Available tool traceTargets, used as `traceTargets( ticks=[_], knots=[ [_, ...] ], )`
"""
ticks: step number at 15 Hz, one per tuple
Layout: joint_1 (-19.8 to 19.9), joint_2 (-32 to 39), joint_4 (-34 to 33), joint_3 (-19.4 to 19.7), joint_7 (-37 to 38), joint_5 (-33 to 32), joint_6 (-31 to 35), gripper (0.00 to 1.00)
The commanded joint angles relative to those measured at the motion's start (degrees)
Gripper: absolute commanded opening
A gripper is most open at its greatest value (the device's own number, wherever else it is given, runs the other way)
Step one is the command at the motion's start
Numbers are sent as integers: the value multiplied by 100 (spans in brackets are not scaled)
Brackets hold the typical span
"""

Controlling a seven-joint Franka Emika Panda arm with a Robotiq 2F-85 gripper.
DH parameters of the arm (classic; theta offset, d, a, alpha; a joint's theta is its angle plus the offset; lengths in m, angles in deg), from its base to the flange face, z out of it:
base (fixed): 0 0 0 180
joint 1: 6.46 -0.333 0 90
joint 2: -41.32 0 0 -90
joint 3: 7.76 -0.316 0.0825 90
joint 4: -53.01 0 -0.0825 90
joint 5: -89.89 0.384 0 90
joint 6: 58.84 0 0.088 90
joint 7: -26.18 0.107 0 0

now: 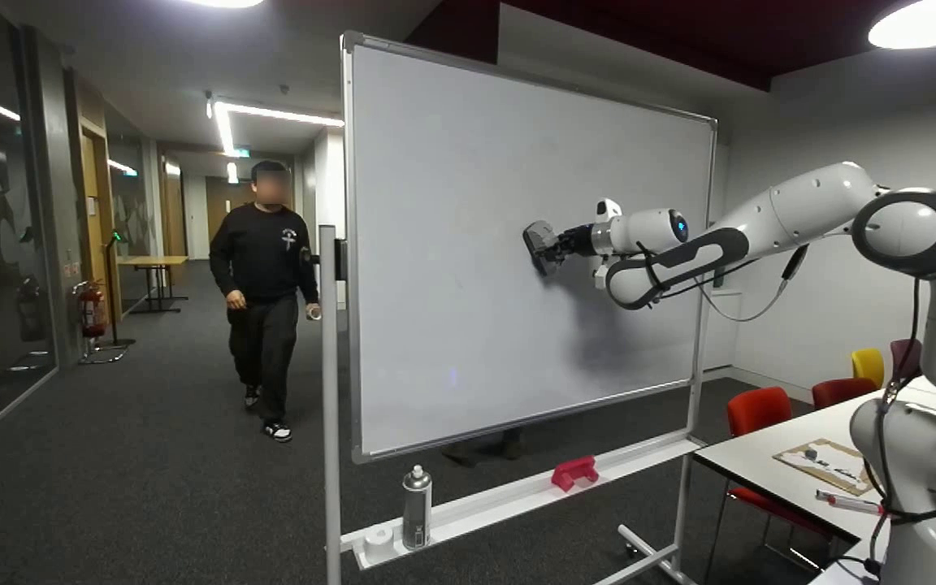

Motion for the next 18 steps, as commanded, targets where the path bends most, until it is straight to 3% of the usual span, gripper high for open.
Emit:
traceTargets(
  ticks=[1,3,8,9,10,11,12,18],
  knots=[
    [56,-76,-187,157,71,722,0,35],
    [-3,-130,-243,82,-30,967,4,35],
    [-224,-600,471,-181,-819,288,5,35],
    [906,-489,541,-1227,-464,-155,7,35],
    [1140,-402,785,-1462,-437,-245,133,35],
    [477,-317,954,-888,-885,133,144,35],
    [624,-309,1105,-1081,-996,158,134,35],
    [254,-195,1936,-1066,-1657,827,109,35]
  ],
)
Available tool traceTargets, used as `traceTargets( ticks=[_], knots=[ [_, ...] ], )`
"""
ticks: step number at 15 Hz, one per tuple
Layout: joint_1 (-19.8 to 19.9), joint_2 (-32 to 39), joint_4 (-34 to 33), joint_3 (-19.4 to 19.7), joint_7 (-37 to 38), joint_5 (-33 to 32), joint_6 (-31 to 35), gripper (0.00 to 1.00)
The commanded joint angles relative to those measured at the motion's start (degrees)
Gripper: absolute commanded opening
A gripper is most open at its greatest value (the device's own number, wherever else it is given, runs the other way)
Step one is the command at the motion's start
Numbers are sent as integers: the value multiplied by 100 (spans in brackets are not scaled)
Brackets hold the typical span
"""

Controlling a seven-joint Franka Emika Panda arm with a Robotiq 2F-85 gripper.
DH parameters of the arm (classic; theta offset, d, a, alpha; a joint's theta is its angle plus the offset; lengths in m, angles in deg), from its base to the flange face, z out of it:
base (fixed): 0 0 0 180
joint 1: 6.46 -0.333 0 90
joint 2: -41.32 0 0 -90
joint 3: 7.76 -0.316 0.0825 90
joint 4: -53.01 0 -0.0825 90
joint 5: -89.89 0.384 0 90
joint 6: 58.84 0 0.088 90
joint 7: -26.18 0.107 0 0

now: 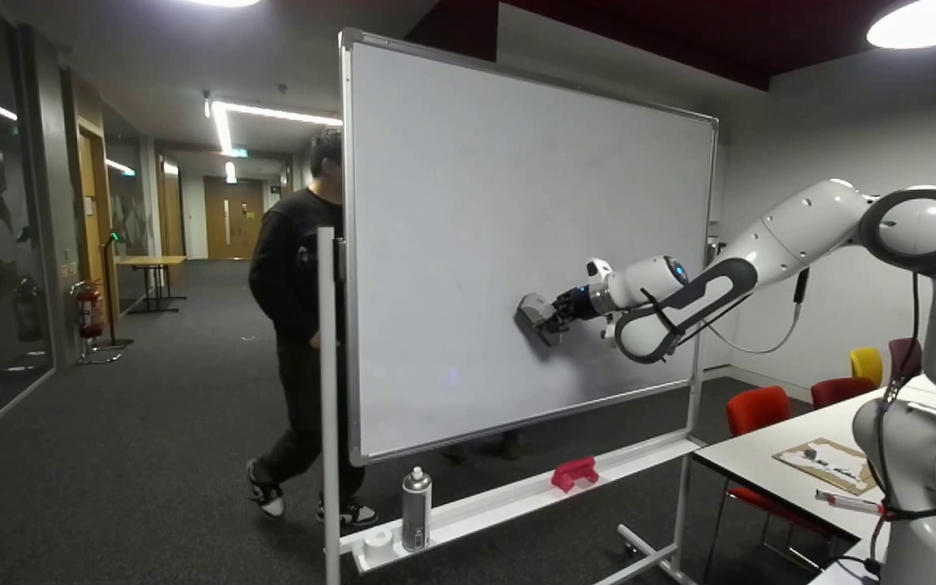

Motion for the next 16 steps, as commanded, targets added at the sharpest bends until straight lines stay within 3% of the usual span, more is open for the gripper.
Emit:
traceTargets(
  ticks=[1,4,5,9,10,16],
  knots=[
    [-301,-33,491,34,-714,580,118,35],
    [-609,-5,553,115,-1234,1018,134,35],
    [-381,96,522,8,-601,667,-1,60],
    [-527,107,527,38,-755,810,-1,60],
    [-528,107,527,49,-758,810,-1,35],
    [-774,488,750,82,-244,1572,47,35]
  ],
)
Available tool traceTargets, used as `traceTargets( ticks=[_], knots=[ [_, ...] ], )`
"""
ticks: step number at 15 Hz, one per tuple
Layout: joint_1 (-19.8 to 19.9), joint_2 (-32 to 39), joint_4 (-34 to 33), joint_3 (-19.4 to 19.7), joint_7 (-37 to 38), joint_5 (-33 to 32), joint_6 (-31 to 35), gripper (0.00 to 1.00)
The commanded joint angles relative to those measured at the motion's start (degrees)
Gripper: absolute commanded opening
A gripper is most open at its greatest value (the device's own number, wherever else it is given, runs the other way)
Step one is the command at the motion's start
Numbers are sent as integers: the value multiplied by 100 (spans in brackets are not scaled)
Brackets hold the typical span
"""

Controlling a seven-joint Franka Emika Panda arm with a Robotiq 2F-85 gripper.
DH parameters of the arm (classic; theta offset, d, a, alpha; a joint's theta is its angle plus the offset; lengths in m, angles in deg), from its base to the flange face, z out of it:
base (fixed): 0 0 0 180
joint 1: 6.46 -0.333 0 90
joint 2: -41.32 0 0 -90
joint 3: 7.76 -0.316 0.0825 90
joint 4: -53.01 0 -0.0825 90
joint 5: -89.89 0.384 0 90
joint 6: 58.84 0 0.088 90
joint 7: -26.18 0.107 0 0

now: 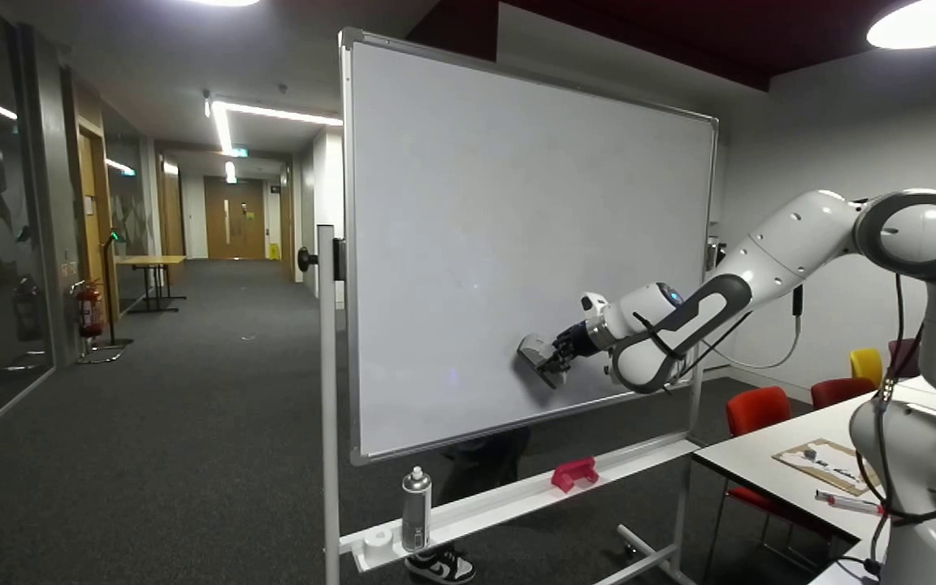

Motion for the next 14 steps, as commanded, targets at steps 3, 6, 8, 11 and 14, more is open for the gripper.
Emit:
traceTargets(
  ticks=[3,6,8,11,14],
  knots=[
    [-550,251,316,219,-66,844,340,35],
    [-1140,202,52,668,-369,1359,143,35],
    [-1631,249,-193,1148,-511,1654,136,35],
    [-2458,282,-526,1982,-491,1944,126,35],
    [-3288,399,-649,2722,-253,2067,113,35]
  ],
)
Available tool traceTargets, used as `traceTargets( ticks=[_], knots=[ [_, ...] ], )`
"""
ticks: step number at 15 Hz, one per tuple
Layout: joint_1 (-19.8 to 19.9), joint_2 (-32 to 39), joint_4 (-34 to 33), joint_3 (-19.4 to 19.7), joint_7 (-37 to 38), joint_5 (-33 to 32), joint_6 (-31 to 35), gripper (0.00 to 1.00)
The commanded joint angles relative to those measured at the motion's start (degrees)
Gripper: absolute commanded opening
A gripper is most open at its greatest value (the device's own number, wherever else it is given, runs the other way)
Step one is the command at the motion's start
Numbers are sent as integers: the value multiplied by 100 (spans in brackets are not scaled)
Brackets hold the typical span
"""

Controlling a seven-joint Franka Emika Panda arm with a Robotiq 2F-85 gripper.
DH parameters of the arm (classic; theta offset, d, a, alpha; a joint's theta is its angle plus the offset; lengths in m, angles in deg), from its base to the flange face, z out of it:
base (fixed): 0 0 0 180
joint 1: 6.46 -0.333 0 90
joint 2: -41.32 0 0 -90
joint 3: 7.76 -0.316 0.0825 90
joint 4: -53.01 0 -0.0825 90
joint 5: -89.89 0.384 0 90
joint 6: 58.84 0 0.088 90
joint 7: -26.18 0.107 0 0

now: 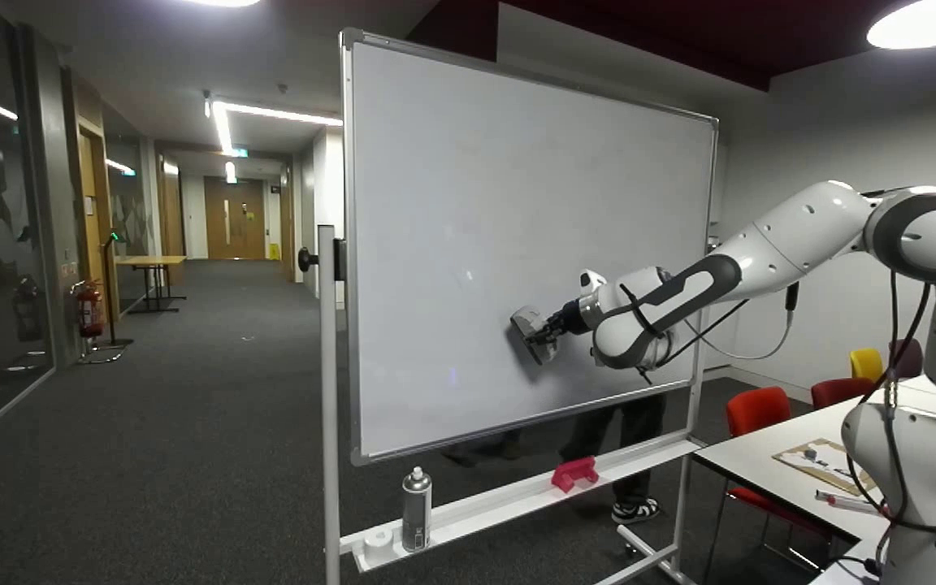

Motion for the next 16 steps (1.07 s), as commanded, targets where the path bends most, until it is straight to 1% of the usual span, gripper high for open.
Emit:
traceTargets(
  ticks=[1,3,10,14,16],
  knots=[
    [-1034,185,-169,864,-22,316,-5,35],
    [-1554,234,-74,1193,116,291,21,35],
    [-3504,152,525,2291,53,-52,72,35],
    [-4505,-17,948,2868,91,-318,76,35],
    [-4963,-62,1248,3139,191,-316,92,35]
  ],
)
